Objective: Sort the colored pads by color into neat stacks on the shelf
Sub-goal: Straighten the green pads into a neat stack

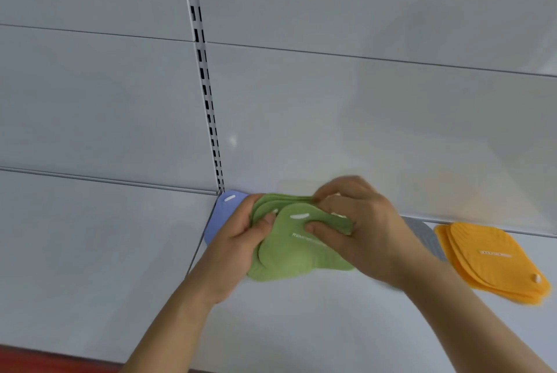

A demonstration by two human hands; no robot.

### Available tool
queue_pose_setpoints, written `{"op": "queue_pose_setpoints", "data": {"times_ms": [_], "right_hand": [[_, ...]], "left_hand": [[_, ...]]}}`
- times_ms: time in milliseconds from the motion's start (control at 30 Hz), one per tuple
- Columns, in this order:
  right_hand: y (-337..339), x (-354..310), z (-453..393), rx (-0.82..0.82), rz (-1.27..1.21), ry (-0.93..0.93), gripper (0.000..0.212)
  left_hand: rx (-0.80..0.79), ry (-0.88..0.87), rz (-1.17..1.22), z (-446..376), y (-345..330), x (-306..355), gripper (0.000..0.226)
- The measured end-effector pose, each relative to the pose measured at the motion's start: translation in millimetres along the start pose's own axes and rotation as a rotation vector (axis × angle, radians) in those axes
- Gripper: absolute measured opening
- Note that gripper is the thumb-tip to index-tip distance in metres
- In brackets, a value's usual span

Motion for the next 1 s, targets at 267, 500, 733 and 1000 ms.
{"op": "queue_pose_setpoints", "data": {"times_ms": [267,500,733,1000], "right_hand": [[-27.5,5.7,10.2,-0.054,-0.008,-0.001,0.025],[-35.6,-4.7,19.1,0.131,0.022,-0.044,0.023],[-52.5,-16.9,25.2,0.031,0.104,0.040,0.023],[-27.6,22.8,19.3,0.141,0.059,-0.112,0.034]], "left_hand": [[-0.054,0.084,0.026,11.1,-17.6,-8.3,0.033],[-0.109,-0.070,-0.166,20.2,-20.2,-5.2,0.035],[0.025,-0.160,-0.231,18.9,-14.8,-10.0,0.029],[0.149,-0.197,-0.321,21.2,2.2,-10.4,0.022]]}}
Point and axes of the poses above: each hand's wrist, its own z-axis away from the middle knuckle, its own y-axis out of the back of the hand, x = y × z, the point moved 6 cm from there along -z, towards the middle knuckle, and after that the axes turned 5 degrees about x, right-handed, at the moved point
